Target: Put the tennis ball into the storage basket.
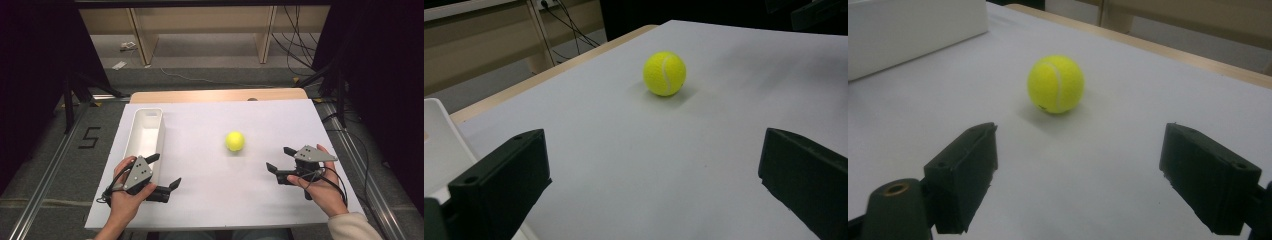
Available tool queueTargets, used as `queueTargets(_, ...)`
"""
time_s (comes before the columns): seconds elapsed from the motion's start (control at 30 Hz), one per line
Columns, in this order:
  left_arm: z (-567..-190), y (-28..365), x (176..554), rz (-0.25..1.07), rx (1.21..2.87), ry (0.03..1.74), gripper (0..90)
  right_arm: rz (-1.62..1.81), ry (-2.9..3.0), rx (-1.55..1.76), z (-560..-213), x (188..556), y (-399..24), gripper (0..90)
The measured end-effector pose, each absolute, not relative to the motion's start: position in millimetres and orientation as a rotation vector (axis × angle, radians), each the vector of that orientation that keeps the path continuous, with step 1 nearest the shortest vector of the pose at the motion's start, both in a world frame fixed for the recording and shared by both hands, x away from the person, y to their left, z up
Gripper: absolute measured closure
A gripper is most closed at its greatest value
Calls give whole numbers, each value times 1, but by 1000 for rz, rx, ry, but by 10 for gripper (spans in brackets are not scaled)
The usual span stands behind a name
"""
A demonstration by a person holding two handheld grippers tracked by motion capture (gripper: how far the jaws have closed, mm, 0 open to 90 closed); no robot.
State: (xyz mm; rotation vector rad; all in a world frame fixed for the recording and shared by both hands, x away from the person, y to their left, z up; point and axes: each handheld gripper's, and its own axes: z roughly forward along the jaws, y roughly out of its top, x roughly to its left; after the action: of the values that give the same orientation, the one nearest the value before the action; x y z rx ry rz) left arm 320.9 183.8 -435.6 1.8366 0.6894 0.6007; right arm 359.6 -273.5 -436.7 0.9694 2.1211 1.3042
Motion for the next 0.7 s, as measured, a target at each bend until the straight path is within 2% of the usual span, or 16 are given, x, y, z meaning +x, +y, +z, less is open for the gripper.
queueTargets(0.7, -435, 184, 320, 598, 1834, 686, 0, 1325, 2119, 940, -433, 366, -261, 164)
